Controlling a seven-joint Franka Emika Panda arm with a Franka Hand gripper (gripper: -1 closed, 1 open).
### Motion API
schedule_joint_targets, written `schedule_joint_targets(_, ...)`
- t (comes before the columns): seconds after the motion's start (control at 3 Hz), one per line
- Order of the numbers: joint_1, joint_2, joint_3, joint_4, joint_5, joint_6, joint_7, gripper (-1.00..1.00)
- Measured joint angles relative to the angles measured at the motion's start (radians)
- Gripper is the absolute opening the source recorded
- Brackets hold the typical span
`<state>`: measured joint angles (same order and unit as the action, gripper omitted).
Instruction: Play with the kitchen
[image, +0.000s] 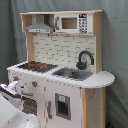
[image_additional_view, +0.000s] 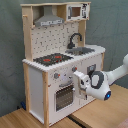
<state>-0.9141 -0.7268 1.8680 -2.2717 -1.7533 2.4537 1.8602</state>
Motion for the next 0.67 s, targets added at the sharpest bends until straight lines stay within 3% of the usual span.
schedule_joint_targets(0.67,0.14,0.032,-0.104,-0.115,0.003,-0.007,-0.023,1.0)
